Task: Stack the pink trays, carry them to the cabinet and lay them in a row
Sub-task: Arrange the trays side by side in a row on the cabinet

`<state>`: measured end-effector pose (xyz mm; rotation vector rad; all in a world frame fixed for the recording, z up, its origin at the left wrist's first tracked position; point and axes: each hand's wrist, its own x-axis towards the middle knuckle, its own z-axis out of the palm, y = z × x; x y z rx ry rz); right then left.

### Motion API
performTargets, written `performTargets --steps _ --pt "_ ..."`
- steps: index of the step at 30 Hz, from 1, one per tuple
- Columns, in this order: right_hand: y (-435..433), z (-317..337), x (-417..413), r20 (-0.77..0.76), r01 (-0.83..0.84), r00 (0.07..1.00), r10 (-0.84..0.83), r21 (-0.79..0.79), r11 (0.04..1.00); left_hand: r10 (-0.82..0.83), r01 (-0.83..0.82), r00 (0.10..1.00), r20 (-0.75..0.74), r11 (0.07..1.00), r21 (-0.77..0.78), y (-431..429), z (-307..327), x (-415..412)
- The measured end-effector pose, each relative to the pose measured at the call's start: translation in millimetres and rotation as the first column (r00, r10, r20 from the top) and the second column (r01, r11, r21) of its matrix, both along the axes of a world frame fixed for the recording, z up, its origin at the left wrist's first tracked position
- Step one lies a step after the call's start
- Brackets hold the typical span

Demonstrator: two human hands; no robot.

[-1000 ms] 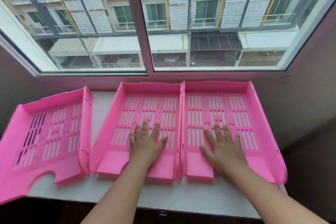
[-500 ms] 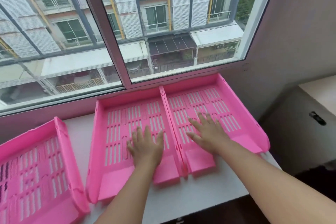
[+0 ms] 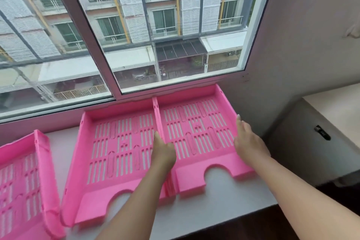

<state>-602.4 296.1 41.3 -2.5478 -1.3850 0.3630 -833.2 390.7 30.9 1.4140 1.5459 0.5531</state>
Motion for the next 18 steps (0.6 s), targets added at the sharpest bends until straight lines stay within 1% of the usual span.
performTargets --steps 1,4,9,11,13,14,16,18 --pt "0.6 -1.1 1.1 0.005 -0.005 1.000 0.004 0.019 1.000 0.012 -0.012 1.000 -0.005 1.000 0.006 -0.8 0.2 2.0" --pt "1.4 -4.0 3.9 0.002 -0.017 1.000 0.017 0.022 1.000 0.031 -0.027 0.996 -0.083 0.999 0.037 2.8 -6.1 5.5" --pt "2.7 -0.4 6.1 -0.025 -0.065 0.998 0.065 -0.004 0.998 0.007 0.006 0.981 -0.192 0.998 0.066 1.6 0.6 6.6" --pt "9.7 6.4 7.5 0.068 -0.095 0.993 0.097 -0.023 0.995 -0.001 0.033 0.971 -0.239 0.991 0.131 3.1 7.3 3.3" --pt "21.2 14.8 5.2 0.176 -0.169 0.970 0.166 0.003 0.986 -0.005 0.075 0.954 -0.298 0.972 0.224 3.4 17.6 -3.3" --pt "27.8 18.1 2.2 0.205 -0.223 0.955 0.215 0.017 0.975 -0.007 0.105 0.939 -0.344 0.958 0.267 3.1 23.4 -8.0" --pt "40.5 22.2 -9.8 0.227 -0.330 0.922 0.315 0.030 0.944 0.010 0.157 0.894 -0.449 0.929 0.334 2.8 34.3 -23.8" --pt "51.9 23.5 -29.5 0.209 -0.407 0.896 0.391 0.035 0.913 0.062 0.166 0.848 -0.526 0.912 0.375 3.6 43.3 -47.9"
